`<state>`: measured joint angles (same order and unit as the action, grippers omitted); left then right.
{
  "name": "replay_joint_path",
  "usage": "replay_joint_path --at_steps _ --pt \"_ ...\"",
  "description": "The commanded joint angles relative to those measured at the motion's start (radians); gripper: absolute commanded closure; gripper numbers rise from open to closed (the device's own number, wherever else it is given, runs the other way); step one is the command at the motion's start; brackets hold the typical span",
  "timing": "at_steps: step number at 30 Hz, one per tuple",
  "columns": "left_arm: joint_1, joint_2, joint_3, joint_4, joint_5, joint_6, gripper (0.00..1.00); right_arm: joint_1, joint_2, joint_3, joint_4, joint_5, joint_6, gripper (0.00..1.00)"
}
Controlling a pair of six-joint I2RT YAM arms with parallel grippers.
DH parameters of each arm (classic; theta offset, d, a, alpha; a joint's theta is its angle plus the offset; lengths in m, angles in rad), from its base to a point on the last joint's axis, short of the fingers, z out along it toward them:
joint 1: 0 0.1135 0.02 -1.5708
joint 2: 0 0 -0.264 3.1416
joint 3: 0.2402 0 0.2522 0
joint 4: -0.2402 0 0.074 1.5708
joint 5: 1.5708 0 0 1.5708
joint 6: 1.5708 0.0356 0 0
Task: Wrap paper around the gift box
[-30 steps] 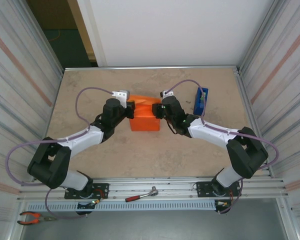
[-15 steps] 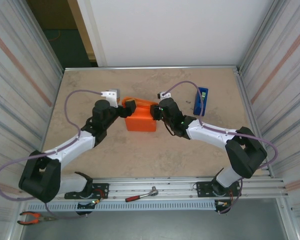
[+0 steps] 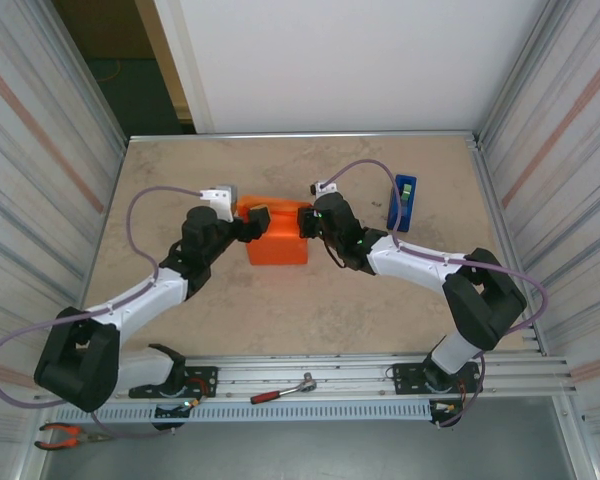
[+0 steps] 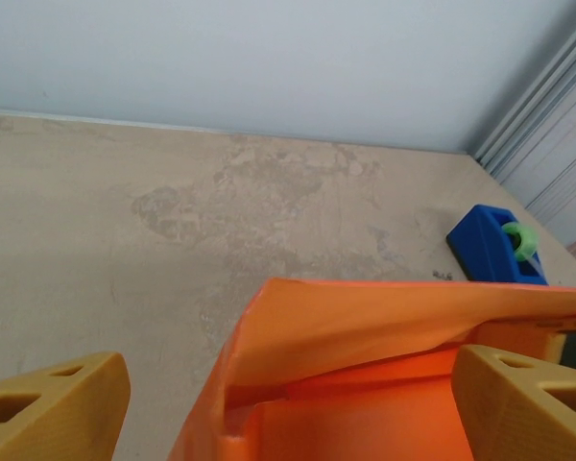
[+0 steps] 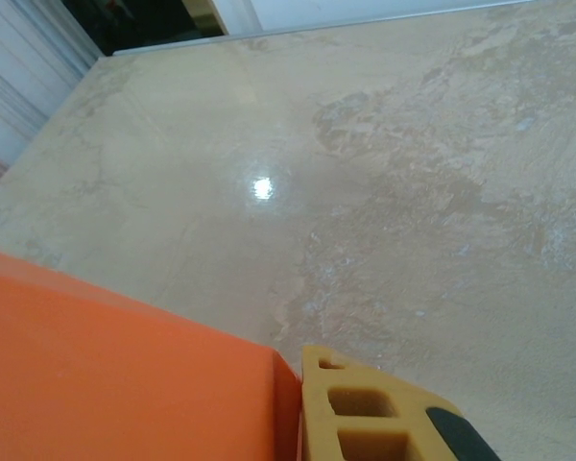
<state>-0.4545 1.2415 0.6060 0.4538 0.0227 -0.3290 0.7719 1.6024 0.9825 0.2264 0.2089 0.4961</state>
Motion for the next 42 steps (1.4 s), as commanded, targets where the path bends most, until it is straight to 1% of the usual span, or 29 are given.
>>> replay_joint_path --at_steps 1,3,5,7,11,12,13,18,20,22,23,25,30,37,42 --pt "-0.012 0.042 0.013 0.027 -0.066 0.028 0.13 0.003 0.021 0.015 -0.064 -0.028 0.01 0.91" --pt "-0.018 0.078 0.022 0.021 -0.111 0.036 0.13 0.003 0.016 0.016 -0.067 -0.031 0.011 0.88" --pt "-0.024 0.106 0.025 0.008 -0.165 0.034 0.13 0.004 0.007 0.022 -0.075 -0.038 0.012 0.76" --pt "-0.031 0.12 0.021 -0.006 -0.208 0.031 0.14 0.001 -0.012 0.043 -0.105 -0.04 0.015 0.56" --pt "-0.039 0.124 0.027 -0.063 -0.243 0.037 0.15 0.003 -0.07 0.087 -0.184 -0.01 0.024 0.25" --pt "-0.041 0.122 0.031 -0.081 -0.248 0.042 0.16 0.003 -0.088 0.097 -0.206 0.011 0.034 0.08" --pt "-0.041 0.117 0.035 -0.101 -0.251 0.045 0.16 0.002 -0.103 0.105 -0.224 0.02 0.042 0.02" --pt "-0.042 0.1 0.055 -0.17 -0.241 0.057 0.19 -0.012 -0.142 0.129 -0.335 0.076 0.153 0.02" --pt "-0.042 0.098 0.062 -0.2 -0.239 0.061 0.19 -0.032 -0.14 0.126 -0.36 0.027 0.177 0.02" --pt "-0.042 0.095 0.066 -0.221 -0.233 0.062 0.19 -0.05 -0.142 0.09 -0.312 -0.061 0.166 0.02" --pt "-0.042 0.094 0.07 -0.23 -0.23 0.063 0.19 -0.051 -0.137 0.087 -0.315 -0.074 0.159 0.02" --pt "-0.044 0.097 0.075 -0.244 -0.221 0.067 0.2 -0.045 -0.12 0.098 -0.342 -0.07 0.146 0.01" --pt "-0.06 0.102 0.083 -0.272 -0.22 0.068 0.21 -0.014 -0.087 0.084 -0.274 -0.077 0.122 0.08" --pt "-0.083 0.104 0.075 -0.29 -0.226 0.059 0.21 0.021 -0.019 0.097 -0.233 -0.055 0.151 0.11" --pt "-0.084 0.127 0.08 -0.287 -0.206 0.05 0.21 0.05 0.046 0.108 -0.239 0.058 0.192 0.13"
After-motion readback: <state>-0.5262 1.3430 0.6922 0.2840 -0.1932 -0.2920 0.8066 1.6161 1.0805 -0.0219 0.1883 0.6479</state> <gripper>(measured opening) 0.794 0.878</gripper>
